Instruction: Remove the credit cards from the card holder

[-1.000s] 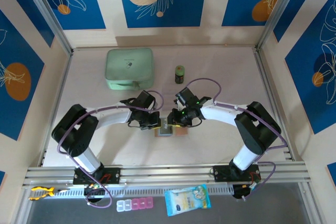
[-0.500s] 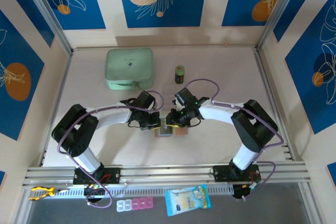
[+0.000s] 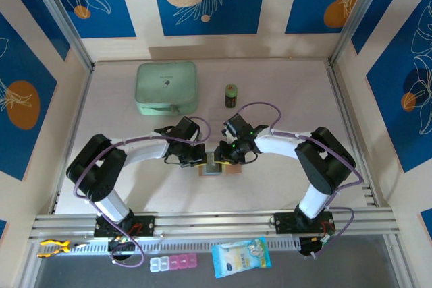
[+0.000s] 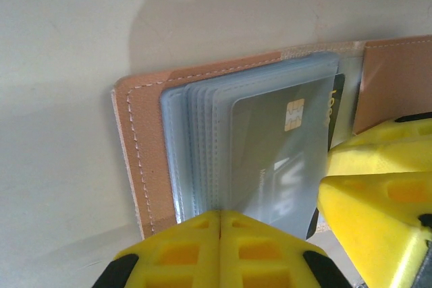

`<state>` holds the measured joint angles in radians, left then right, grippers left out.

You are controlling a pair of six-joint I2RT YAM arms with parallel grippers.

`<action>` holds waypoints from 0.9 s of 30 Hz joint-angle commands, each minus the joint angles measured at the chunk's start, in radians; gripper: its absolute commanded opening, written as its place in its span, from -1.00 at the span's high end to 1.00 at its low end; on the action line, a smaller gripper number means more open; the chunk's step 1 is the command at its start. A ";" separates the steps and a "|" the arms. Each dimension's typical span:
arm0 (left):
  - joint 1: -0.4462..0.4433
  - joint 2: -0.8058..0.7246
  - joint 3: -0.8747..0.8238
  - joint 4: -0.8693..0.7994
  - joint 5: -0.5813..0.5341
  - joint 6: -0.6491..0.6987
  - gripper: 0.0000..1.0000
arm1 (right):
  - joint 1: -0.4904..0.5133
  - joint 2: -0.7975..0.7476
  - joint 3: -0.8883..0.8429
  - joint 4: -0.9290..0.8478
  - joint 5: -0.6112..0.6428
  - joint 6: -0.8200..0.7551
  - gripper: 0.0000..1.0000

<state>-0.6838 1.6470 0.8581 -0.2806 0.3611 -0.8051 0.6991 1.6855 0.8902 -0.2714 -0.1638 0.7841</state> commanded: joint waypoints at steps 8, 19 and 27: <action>-0.003 0.009 0.005 -0.055 -0.022 0.011 0.95 | 0.004 -0.027 0.023 -0.098 0.068 -0.038 0.45; -0.003 -0.010 0.034 -0.069 -0.019 0.016 0.95 | -0.002 -0.075 0.007 -0.086 0.056 -0.034 0.46; -0.007 -0.033 0.074 -0.091 -0.002 0.022 0.95 | -0.025 -0.123 -0.035 -0.046 0.016 -0.022 0.39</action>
<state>-0.6838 1.6440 0.8993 -0.3344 0.3550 -0.8017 0.6838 1.5948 0.8810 -0.3248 -0.1127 0.7597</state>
